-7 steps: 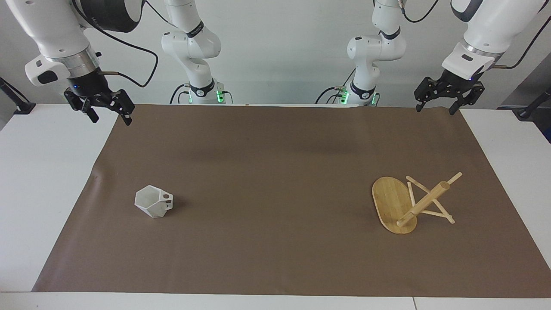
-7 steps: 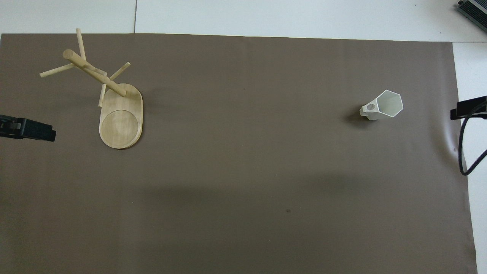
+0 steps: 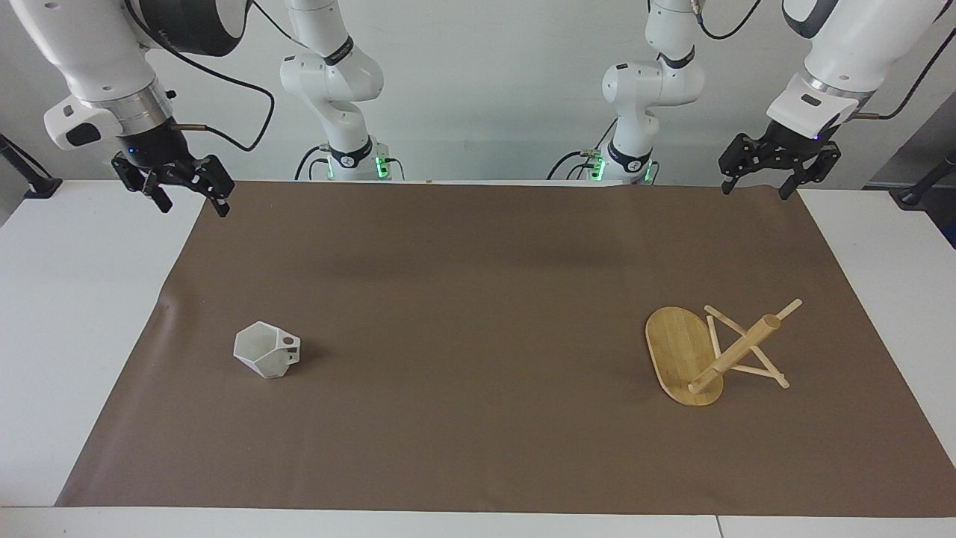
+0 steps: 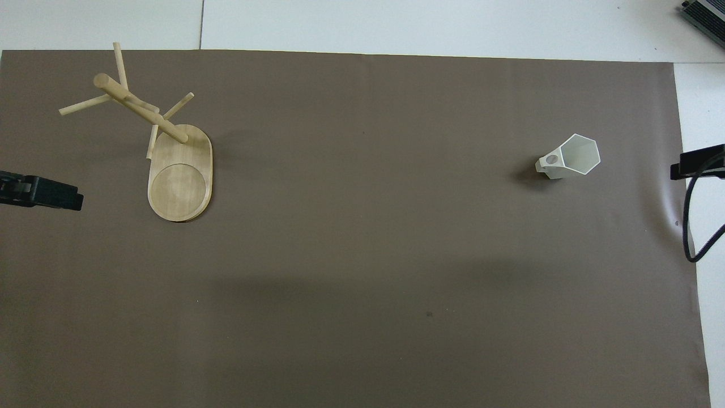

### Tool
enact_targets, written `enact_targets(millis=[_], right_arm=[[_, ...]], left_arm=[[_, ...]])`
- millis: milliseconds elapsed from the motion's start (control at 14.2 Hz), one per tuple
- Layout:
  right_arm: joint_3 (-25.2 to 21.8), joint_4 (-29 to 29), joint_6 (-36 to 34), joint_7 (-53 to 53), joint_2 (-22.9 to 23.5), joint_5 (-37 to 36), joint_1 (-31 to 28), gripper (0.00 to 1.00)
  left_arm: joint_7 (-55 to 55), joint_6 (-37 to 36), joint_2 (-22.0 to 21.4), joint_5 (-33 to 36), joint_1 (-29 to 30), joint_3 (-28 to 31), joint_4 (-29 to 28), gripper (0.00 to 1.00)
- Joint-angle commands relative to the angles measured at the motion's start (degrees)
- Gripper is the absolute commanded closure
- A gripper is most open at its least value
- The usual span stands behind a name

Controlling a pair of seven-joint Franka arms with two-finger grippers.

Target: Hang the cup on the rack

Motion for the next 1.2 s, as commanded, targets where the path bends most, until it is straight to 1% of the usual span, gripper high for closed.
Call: enact_targets(millis=[0,1128], right_arm=[[0.29,-1.30,-0.35,-0.15,-1.51,-1.14,-0.55,0.00],[-0.24,-1.21,-0.44,-0.59,-1.86,-1.05,-0.73,0.00]], left_arm=[[-0.43,0.34,-1.00,1.01,-0.14,0.15,-1.20,0.00],[-0.61,-0.02,-1.09,1.01,0.39,0.76,-1.29,0.00]])
